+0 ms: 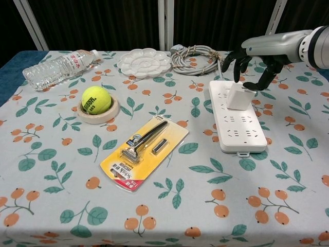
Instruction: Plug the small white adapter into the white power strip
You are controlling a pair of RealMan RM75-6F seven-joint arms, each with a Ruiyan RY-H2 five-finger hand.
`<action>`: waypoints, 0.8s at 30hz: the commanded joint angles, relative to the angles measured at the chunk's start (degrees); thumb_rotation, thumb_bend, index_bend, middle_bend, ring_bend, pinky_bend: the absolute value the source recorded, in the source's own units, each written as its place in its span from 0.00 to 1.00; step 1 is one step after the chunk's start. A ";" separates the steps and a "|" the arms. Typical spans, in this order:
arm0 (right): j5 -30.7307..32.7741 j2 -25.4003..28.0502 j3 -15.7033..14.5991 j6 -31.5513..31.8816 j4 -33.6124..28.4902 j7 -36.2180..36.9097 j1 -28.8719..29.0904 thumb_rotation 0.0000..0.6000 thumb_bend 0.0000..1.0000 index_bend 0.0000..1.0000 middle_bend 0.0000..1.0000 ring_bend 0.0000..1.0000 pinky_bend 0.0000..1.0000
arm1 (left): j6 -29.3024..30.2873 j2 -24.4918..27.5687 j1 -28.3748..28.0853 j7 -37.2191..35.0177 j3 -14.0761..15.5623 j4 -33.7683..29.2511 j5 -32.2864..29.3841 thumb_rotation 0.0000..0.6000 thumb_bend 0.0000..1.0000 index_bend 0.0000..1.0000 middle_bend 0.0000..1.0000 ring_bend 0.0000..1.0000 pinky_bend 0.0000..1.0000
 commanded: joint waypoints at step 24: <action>-30.89 -8.12 14.05 -3.13 8.90 94.08 -15.82 1.00 0.64 1.00 0.97 1.00 1.00 | 0.69 0.81 0.10 2.48 0.00 -2.90 0.13 1.00 0.13 0.01 0.00 0.00 0.00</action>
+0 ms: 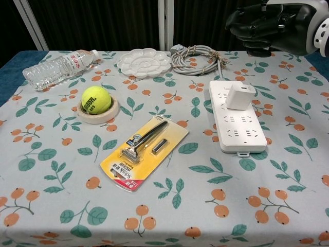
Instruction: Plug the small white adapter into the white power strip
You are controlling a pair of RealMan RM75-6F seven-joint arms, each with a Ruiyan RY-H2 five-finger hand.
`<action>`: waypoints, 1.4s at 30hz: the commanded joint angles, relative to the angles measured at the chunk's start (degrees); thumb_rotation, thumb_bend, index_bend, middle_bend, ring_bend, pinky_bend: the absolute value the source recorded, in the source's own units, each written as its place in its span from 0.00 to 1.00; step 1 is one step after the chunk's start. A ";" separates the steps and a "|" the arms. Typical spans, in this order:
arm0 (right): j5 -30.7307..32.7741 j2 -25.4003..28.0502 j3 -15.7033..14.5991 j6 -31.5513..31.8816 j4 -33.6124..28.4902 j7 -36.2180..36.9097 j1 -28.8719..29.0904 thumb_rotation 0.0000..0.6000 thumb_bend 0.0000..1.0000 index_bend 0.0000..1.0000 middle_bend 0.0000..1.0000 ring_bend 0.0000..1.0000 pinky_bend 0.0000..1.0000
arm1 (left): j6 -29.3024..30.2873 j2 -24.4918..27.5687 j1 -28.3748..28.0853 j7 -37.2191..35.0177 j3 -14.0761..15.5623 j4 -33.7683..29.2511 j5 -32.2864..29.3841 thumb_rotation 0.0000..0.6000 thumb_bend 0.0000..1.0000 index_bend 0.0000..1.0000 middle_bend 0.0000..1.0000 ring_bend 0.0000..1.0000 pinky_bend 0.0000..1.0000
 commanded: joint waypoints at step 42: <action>-17.39 -13.24 -4.87 -5.22 22.67 43.25 3.44 1.00 0.83 1.00 1.00 1.00 1.00 | -0.79 -1.52 -0.03 -2.98 0.08 3.17 -0.44 1.00 0.13 0.01 0.00 0.00 0.00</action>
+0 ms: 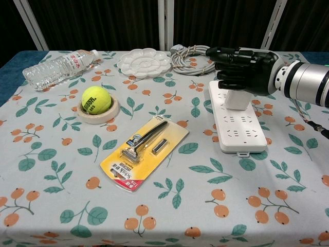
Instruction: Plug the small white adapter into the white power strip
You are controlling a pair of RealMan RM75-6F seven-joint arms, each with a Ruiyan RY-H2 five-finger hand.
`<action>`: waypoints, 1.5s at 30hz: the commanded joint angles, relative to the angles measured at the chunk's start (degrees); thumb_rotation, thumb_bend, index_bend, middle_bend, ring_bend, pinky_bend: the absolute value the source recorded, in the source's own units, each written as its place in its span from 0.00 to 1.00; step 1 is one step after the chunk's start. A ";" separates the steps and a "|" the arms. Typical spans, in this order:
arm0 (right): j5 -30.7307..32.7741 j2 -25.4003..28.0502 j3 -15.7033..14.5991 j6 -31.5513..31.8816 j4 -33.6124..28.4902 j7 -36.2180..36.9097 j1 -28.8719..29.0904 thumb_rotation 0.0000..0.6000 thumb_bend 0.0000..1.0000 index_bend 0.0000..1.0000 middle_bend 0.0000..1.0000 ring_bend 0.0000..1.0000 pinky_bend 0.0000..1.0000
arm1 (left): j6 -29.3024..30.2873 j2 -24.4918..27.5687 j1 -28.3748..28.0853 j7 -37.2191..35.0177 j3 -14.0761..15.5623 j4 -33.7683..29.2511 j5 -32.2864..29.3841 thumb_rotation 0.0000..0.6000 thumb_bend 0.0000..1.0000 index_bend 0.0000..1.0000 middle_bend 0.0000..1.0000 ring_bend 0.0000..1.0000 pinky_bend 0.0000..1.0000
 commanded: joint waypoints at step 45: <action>6.70 19.27 -3.46 30.32 -14.89 -83.82 -18.69 1.00 0.30 0.22 0.26 0.12 0.02 | 4.21 -0.91 -0.33 3.59 -2.09 -0.51 1.20 1.00 0.12 0.01 0.00 0.00 0.00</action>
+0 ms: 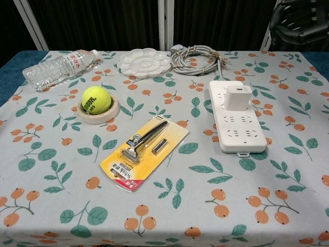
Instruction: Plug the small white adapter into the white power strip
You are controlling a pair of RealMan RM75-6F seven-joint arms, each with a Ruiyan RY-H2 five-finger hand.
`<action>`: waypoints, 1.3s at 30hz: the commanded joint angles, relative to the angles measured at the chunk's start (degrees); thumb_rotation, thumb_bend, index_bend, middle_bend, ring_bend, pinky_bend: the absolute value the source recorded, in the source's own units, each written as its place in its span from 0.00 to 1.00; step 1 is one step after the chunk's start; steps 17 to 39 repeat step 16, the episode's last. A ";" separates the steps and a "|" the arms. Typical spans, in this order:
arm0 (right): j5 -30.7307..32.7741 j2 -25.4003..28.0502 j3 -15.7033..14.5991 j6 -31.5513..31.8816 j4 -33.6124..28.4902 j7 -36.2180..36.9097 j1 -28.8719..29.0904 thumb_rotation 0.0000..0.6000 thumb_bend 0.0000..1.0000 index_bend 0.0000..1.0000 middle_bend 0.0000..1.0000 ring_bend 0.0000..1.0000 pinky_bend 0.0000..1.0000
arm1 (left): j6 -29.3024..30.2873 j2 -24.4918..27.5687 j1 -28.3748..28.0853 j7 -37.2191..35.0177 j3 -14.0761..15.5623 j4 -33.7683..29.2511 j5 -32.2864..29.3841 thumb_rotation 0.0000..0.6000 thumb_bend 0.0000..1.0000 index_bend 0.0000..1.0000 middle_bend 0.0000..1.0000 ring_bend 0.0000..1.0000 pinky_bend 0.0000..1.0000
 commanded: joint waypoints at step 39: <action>3.89 6.76 -7.14 22.37 -9.84 -35.80 -22.59 1.00 0.22 0.00 0.00 0.00 0.00 | 2.32 -0.30 0.44 5.62 -0.56 -2.40 0.34 1.00 0.12 0.01 0.00 0.00 0.00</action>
